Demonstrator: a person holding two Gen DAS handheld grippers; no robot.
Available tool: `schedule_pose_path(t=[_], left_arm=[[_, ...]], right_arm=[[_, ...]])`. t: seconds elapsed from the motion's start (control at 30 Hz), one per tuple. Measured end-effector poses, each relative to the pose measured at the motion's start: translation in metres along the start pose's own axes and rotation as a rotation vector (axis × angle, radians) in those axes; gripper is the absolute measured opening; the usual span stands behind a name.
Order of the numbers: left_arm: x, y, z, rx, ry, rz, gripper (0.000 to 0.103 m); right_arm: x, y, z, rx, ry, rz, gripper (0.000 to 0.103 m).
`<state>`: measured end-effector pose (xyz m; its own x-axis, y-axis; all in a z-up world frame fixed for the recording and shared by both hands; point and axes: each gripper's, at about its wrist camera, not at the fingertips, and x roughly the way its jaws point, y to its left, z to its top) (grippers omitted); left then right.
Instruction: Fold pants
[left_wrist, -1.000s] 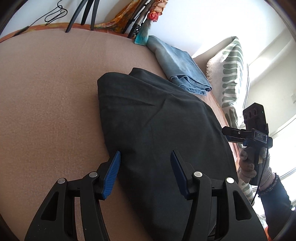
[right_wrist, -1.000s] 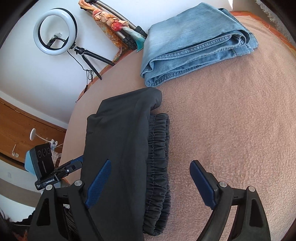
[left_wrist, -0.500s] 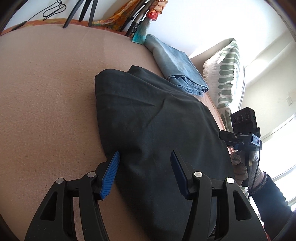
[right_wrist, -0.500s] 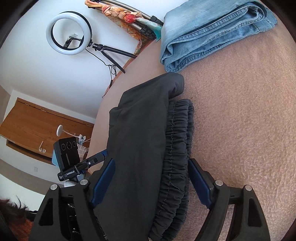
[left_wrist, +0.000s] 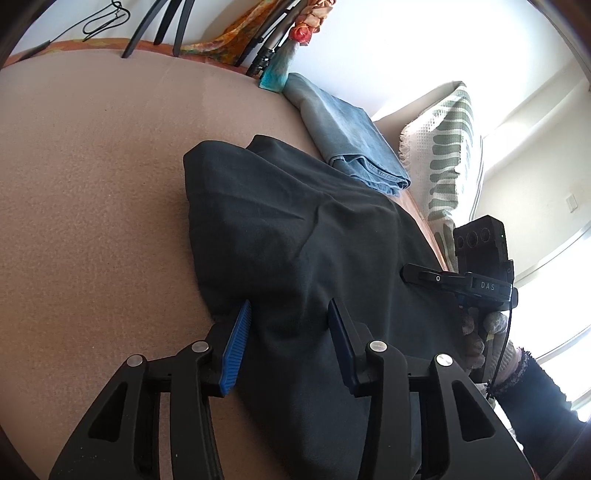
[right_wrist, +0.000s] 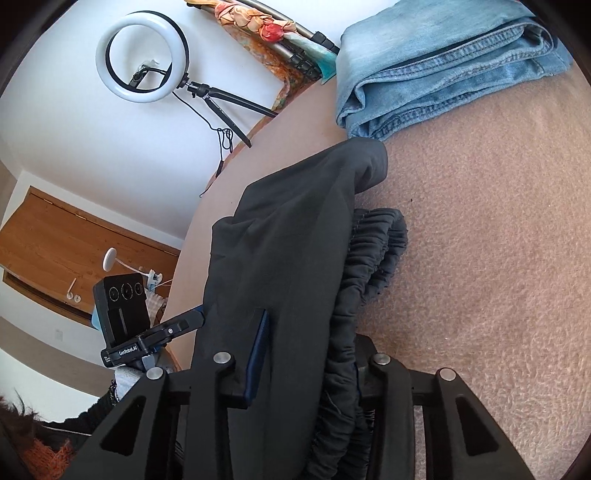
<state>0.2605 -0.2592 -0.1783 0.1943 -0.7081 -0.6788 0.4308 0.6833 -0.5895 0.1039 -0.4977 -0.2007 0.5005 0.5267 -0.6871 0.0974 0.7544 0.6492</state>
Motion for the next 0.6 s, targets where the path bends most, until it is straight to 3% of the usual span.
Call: schedule_pose_path(t=[0.17, 0.2, 0.3, 0.33, 0.43, 0.6], left_arm=[[-0.004, 0.003, -0.003, -0.025, -0.01, 0.051, 0.036], [-0.006, 0.003, -0.003, -0.026, -0.012, 0.068, 0.04], [-0.009, 0.007, -0.005, -0.033, -0.004, 0.155, 0.068], [-0.01, 0.009, -0.006, -0.041, 0.001, 0.155, 0.068], [-0.008, 0.01, -0.005, -0.022, 0.005, 0.127, 0.068], [0.004, 0.022, 0.013, -0.082, 0.019, -0.024, 0.068]], right_arm=[[0.001, 0.007, 0.001, -0.024, 0.013, -0.049, 0.035], [0.001, 0.008, 0.001, -0.025, 0.015, -0.053, 0.035], [0.001, 0.009, 0.001, -0.028, 0.02, -0.061, 0.035], [0.001, 0.008, 0.001, -0.026, 0.021, -0.061, 0.035], [0.002, 0.009, 0.002, -0.027, 0.028, -0.063, 0.035], [0.002, 0.005, 0.003, -0.02, 0.037, -0.052, 0.035]])
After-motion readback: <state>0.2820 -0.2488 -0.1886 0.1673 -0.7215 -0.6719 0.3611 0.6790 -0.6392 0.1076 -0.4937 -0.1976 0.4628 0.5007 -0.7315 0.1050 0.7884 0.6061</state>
